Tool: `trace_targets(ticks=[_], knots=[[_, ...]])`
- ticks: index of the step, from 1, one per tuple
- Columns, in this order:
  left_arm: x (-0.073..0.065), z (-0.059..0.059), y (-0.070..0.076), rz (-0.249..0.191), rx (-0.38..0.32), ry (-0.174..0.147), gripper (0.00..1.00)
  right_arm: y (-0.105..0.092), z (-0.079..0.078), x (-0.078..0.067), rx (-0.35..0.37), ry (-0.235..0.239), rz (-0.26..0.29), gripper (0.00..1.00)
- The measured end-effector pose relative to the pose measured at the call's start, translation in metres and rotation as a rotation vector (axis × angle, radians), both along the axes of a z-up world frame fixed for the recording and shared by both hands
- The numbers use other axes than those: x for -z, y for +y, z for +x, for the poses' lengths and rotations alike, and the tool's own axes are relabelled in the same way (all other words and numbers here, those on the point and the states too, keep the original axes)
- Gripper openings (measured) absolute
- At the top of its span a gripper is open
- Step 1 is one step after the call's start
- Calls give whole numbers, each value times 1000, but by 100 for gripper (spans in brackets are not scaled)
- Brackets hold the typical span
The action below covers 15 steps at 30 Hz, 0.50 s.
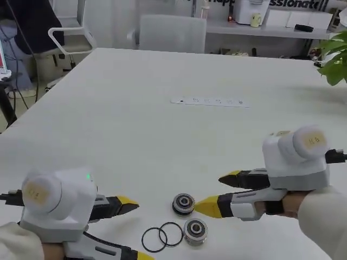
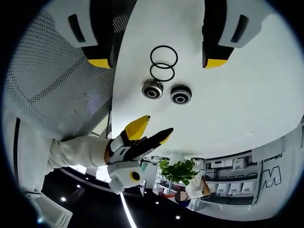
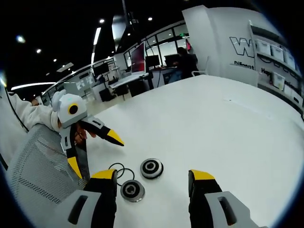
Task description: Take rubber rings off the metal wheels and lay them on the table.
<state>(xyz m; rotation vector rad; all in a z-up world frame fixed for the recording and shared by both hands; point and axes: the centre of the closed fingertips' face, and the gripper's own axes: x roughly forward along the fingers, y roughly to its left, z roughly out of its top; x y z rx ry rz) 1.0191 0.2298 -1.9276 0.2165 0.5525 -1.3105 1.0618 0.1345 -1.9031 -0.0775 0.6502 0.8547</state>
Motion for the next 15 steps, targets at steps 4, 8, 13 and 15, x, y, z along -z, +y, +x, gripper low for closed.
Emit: trace_targets(ticks=[4, 8, 13, 15], knots=[[-6, 1, -3, -13, 0, -8, 75, -5, 1, 0, -11, -15, -15, 58], [-17, 3, -5, -20, 8, -30, 75, -12, 1, 3, -25, -26, -57, 57], [-48, 6, -16, -87, 25, -38, 76, -20, 2, 7, -26, -32, -91, 55], [-57, 6, -19, -79, 52, -55, 76, -21, 2, 7, -25, -32, -93, 54]])
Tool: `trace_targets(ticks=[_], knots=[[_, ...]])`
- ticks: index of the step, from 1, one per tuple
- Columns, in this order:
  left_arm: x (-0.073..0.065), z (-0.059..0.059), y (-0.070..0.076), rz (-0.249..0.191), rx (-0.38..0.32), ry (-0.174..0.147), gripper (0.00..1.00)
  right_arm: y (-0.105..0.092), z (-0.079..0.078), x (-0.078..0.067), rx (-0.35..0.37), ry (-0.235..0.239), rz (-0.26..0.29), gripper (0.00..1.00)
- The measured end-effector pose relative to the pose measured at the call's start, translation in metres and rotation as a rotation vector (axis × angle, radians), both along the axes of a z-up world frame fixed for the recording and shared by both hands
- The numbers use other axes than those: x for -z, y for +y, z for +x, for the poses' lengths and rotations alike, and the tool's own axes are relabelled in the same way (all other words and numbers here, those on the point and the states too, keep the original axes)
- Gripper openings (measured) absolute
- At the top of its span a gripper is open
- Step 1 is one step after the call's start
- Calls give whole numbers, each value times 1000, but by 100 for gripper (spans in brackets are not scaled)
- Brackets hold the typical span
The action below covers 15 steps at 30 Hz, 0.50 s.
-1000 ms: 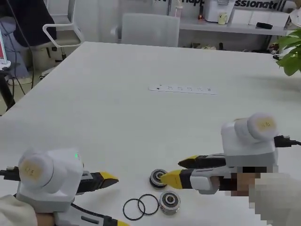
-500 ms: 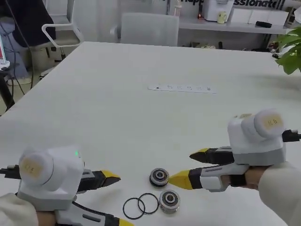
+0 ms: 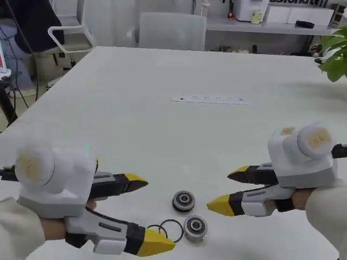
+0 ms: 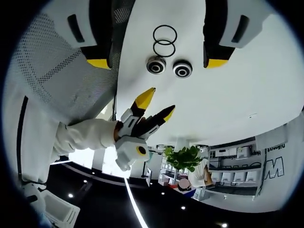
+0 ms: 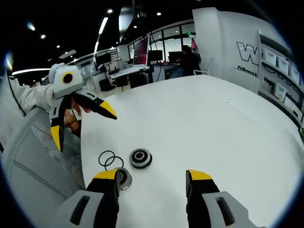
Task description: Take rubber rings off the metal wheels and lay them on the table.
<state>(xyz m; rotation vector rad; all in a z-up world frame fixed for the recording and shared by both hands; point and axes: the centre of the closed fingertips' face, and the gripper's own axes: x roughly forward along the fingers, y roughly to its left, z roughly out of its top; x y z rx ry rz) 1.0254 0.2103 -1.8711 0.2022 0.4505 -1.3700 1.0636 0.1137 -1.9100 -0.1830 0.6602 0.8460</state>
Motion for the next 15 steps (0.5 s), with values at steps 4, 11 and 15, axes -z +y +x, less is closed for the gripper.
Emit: trace_targets(ticks=[4, 11, 15], knots=[[-7, 9, -7, 58, 22, -66, 75, -1, 3, -3, -4, -33, -13, 49], [-9, 33, -21, 156, 56, -191, 64, -3, 5, -7, 3, -54, 3, 40], [-20, 45, -34, 130, 59, -202, 61, -9, 8, -11, 31, -61, 37, 34]])
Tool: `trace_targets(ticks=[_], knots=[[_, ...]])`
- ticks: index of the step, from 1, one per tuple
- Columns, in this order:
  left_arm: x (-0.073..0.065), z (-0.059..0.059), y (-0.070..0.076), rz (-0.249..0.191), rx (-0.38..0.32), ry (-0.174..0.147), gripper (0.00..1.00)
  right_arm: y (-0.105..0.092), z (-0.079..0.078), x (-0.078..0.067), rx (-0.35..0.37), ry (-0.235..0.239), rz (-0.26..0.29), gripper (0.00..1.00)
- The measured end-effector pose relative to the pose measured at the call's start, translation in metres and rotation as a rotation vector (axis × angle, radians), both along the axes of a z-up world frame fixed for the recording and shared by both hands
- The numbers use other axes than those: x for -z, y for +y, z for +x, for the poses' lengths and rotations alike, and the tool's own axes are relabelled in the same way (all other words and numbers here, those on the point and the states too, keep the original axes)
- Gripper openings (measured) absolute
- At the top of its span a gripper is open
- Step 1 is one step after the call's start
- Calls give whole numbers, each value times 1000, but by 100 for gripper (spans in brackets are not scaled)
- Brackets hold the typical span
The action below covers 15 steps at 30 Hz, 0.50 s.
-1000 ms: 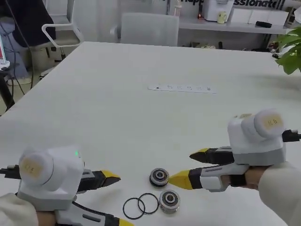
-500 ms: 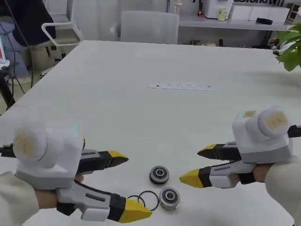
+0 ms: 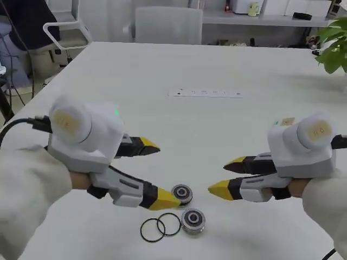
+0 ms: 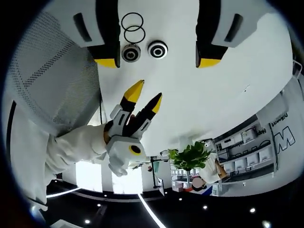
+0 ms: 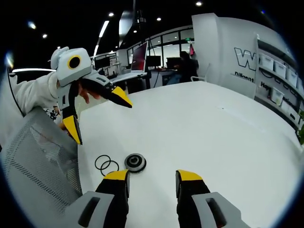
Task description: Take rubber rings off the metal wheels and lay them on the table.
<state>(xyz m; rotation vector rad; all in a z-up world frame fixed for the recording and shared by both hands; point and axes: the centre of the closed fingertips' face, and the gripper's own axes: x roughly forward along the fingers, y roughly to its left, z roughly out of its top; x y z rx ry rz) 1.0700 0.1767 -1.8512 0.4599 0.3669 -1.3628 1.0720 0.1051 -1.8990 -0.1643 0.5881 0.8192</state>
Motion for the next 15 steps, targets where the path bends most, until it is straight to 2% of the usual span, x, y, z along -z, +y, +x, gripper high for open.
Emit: trace_targets(ticks=[4, 7, 10, 13, 15], knots=[[-1, 16, -11, 14, 3, -12, 59, -5, 3, -3, 30, -1, 33, 32], [0, 22, -16, 14, 5, -19, 57, -8, 4, -5, 45, -9, 42, 29], [7, 34, -18, 34, -31, -65, 48, -9, 5, -6, 52, -10, 53, 25], [16, 38, -17, 38, -49, -79, 40, -10, 6, -6, 61, -11, 58, 24], [24, 37, -17, 31, -55, -72, 38, -11, 7, -7, 66, -13, 59, 23]])
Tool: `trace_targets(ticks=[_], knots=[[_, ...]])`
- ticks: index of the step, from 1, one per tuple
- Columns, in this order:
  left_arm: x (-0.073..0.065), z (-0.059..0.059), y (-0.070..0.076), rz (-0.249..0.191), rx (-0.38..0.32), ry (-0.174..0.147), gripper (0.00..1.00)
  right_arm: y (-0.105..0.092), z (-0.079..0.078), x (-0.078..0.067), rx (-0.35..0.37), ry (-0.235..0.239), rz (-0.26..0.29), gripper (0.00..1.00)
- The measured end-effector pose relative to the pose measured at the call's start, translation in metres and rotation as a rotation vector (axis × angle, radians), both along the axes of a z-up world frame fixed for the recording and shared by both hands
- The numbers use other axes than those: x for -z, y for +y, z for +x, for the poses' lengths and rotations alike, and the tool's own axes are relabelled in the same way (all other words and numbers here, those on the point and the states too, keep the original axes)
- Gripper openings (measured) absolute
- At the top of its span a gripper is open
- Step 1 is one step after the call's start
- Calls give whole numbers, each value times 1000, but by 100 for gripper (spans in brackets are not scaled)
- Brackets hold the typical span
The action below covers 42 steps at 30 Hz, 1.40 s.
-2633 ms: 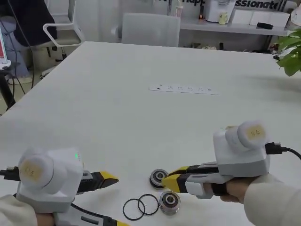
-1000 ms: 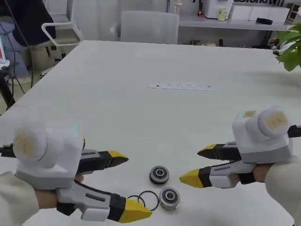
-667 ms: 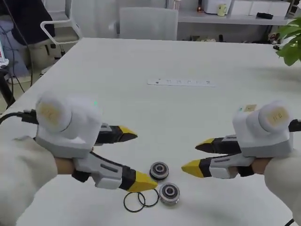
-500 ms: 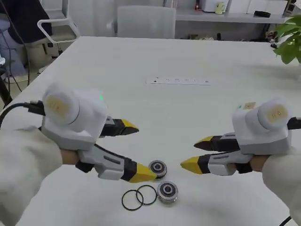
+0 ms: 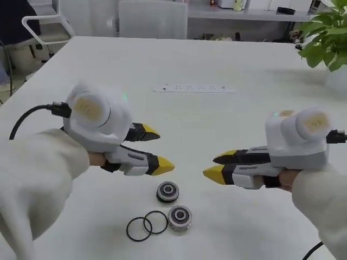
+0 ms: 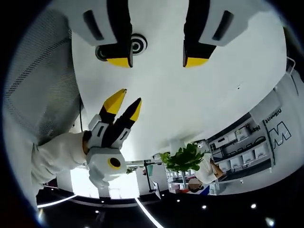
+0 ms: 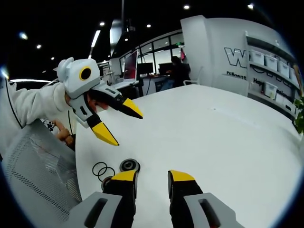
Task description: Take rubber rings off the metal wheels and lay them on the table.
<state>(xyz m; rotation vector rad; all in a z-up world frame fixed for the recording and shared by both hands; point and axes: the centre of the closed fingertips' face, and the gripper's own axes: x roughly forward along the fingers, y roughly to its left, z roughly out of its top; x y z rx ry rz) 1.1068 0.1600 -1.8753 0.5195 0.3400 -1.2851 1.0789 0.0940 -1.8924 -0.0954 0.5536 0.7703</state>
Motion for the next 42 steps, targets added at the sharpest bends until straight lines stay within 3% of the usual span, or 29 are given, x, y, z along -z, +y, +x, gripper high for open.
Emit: trace_targets(ticks=[3, 5, 6, 7, 10, 18, 29, 37, 42], knots=[[13, -4, 0, -5, -4, 14, 35, -1, 1, 0, 7, 2, 5, 22], [22, -13, -1, -28, 6, 67, 34, -1, 1, 1, 9, 3, 5, 22], [28, -18, -1, -44, 6, 110, 33, -1, 1, 1, 9, 3, 4, 22], [33, -19, 0, -39, 4, 119, 33, 0, 1, 2, 9, 3, 1, 22], [45, -23, 3, 7, 37, 111, 29, 1, 1, 4, 4, 7, -5, 21], [61, -22, 5, 23, 36, 139, 16, 6, -2, 10, -5, 25, -11, 20], [65, -26, 1, 27, 52, 145, 8, 16, -6, 23, -47, 52, -20, 17], [64, -26, -2, 14, 46, 146, 7, 24, -9, 32, -67, 72, -5, 14], [64, -27, -6, 11, 48, 138, 7, 32, -11, 43, -88, 74, -29, 13]])
